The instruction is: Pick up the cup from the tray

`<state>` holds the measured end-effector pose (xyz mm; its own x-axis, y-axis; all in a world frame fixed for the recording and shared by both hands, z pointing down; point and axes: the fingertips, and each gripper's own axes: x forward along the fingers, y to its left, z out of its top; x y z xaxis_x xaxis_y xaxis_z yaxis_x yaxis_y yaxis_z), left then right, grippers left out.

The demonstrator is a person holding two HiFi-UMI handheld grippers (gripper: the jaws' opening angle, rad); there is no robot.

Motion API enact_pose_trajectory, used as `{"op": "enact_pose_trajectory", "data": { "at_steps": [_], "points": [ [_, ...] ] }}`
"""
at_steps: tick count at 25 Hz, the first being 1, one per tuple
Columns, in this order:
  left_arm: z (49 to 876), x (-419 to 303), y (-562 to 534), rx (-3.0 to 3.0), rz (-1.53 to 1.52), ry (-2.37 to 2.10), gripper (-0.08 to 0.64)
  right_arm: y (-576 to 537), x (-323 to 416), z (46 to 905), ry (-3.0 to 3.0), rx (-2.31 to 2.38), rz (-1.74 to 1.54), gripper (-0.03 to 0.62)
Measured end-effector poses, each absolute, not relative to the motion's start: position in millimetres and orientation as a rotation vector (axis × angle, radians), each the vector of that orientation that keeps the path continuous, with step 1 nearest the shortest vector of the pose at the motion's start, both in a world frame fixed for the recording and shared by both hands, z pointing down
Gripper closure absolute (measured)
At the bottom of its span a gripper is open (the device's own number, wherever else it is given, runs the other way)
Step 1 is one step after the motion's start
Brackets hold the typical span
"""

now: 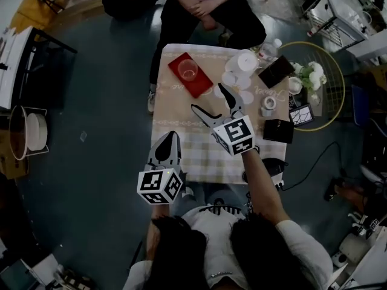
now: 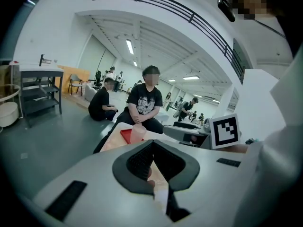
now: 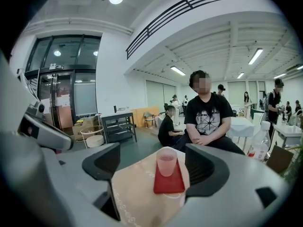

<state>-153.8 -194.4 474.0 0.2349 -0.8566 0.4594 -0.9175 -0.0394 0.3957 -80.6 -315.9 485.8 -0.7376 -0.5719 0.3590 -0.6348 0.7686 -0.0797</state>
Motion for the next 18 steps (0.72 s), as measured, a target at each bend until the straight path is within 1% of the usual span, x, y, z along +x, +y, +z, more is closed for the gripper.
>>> {"op": "enact_pose_trajectory", "data": {
  "at_steps": [7,18],
  "points": [
    [490,-159,-215,1.856,0.145,-1.644,0.552,-363,-99,521,-2.644,0.897,0.274,0.158],
    [514,-167,-225,1.788,0.167,-1.672,0.552,-399,-131,581,-2.605,0.798,0.294,0.158]
  ]
}}
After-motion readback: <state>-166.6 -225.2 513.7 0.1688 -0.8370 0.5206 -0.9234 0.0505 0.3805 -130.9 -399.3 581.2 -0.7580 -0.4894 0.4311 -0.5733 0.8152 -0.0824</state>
